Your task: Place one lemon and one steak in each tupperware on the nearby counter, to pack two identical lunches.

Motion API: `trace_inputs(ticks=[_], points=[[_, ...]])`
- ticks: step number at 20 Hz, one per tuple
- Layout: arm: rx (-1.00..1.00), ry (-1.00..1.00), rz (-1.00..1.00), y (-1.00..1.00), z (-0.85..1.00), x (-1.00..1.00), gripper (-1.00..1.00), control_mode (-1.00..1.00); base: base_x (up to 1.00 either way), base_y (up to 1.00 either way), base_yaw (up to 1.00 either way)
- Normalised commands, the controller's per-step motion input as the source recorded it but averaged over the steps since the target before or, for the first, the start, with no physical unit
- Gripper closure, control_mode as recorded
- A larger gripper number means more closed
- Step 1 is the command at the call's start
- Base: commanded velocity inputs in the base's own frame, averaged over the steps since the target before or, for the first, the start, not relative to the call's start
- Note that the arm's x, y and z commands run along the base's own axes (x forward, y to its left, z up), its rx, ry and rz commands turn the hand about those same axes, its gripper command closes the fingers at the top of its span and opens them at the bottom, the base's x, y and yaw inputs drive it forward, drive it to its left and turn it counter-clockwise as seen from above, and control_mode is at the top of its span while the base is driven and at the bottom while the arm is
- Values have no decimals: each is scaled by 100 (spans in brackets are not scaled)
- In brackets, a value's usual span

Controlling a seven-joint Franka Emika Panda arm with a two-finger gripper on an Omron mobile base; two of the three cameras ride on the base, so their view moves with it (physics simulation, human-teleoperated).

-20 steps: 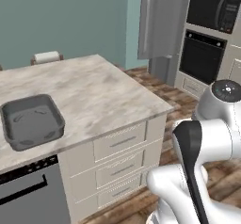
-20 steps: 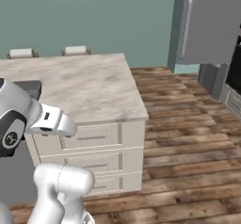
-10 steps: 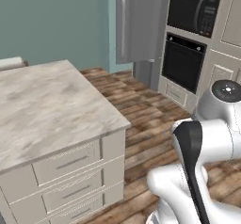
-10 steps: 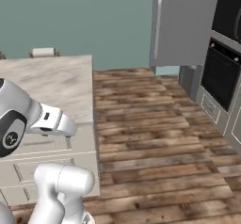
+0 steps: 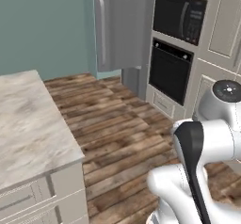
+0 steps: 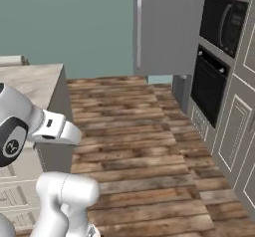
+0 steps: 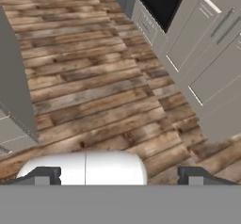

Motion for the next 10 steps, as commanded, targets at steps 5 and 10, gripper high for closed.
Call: trace_inputs(ticks=[5, 10], points=[[0, 0, 0, 0, 0, 0, -100, 100, 100, -16, 21], [0, 0, 0, 0, 0, 0, -100, 100, 100, 0, 30]])
